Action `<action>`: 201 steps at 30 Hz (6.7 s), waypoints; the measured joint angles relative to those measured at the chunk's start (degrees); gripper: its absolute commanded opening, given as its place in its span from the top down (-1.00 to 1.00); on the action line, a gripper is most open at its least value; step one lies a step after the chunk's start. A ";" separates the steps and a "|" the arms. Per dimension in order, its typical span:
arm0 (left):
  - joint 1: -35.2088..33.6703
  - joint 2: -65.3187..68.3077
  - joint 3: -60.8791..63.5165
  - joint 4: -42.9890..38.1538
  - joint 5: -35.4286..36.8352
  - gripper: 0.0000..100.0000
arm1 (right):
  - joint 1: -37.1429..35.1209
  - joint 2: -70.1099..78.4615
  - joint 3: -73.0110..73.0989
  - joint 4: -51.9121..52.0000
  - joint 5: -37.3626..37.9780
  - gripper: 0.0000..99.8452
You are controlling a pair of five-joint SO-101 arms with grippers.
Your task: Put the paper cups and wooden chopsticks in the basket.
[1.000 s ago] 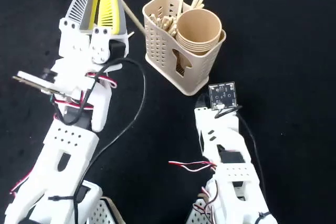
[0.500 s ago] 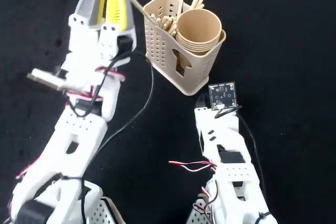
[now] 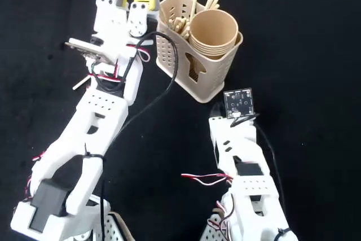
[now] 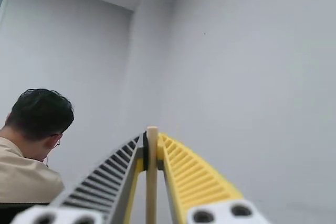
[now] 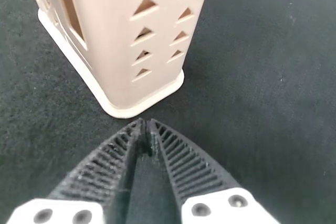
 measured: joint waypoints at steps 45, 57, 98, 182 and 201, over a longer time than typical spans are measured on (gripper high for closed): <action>-13.98 19.96 -84.31 144.18 -24.00 0.62 | 0.62 0.00 0.00 0.09 0.00 0.97; -26.02 58.73 -83.34 132.31 -26.90 0.62 | 0.62 0.00 0.00 0.09 0.00 0.97; -21.19 90.81 -109.19 141.63 -41.58 0.94 | 0.62 0.00 0.00 0.09 0.00 0.97; 8.35 2.55 -16.70 42.81 0.62 0.94 | 0.62 0.00 0.00 0.09 0.00 0.97; 6.59 6.33 -15.65 37.80 0.97 0.95 | 0.62 0.00 0.00 0.09 0.00 0.97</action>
